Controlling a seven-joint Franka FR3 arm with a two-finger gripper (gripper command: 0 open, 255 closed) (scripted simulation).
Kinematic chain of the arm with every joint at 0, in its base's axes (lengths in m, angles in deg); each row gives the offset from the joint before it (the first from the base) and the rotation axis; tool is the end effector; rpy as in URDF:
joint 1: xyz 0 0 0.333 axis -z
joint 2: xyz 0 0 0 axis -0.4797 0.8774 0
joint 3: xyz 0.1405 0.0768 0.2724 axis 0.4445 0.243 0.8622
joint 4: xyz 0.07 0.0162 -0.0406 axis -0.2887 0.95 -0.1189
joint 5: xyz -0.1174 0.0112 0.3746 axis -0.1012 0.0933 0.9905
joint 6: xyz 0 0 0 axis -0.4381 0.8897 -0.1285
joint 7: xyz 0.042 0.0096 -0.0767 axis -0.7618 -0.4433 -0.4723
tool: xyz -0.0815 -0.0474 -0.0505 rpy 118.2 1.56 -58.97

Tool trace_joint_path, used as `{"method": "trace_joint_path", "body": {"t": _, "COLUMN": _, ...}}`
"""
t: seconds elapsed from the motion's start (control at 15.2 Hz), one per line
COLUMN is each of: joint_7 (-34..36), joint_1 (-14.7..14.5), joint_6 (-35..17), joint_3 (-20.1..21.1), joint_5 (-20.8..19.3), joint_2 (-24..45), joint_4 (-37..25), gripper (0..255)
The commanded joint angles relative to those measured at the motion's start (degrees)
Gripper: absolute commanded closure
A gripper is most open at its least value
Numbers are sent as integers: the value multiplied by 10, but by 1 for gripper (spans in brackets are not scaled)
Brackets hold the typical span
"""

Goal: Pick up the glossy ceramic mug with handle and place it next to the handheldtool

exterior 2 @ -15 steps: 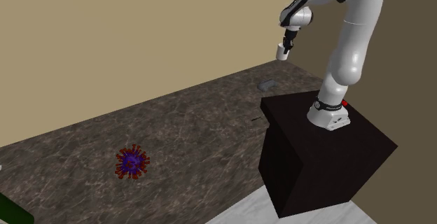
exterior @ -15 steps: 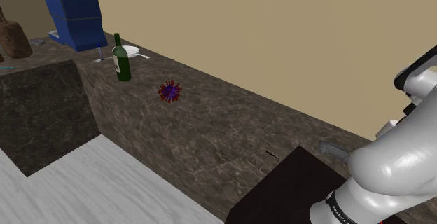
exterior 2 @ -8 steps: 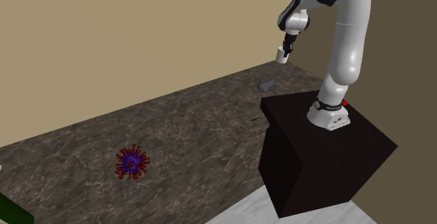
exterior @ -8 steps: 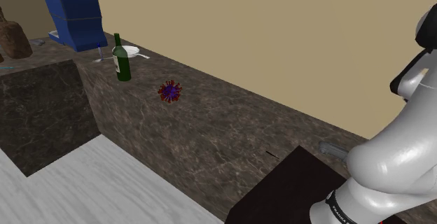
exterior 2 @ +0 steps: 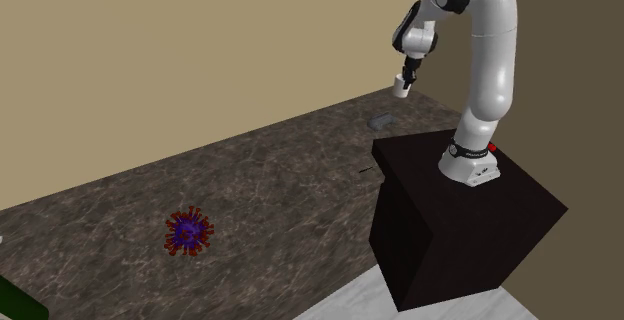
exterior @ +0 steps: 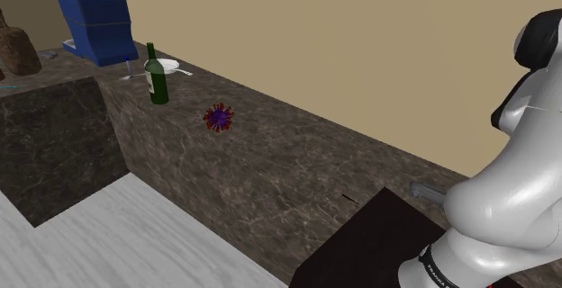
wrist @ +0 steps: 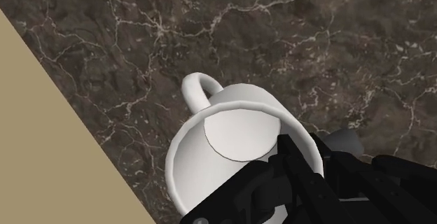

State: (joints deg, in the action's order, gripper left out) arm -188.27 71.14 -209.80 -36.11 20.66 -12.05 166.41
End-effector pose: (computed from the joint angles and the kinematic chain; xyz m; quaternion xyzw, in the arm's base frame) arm -0.0314 -0.5233 0.2552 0.9975 -0.0564 0.0241 0.0349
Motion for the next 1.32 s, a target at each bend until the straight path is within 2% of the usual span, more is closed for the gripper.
{"method": "trace_joint_path", "body": {"t": 0.0, "joint_7": -17, "joint_1": 15, "joint_6": -8, "joint_3": 17, "joint_5": 24, "joint_2": 17, "joint_4": -3, "gripper": 255}}
{"method": "trace_joint_path", "body": {"t": 0.99, "joint_7": -119, "joint_1": 110, "joint_6": -70, "joint_3": 138, "joint_5": 165, "joint_2": 124, "joint_4": -29, "gripper": 255}}
{"method": "trace_joint_path", "body": {"t": 1.25, "joint_7": -119, "joint_1": 110, "joint_6": -70, "joint_3": 138, "joint_5": 165, "joint_2": 124, "joint_4": -29, "gripper": 255}}
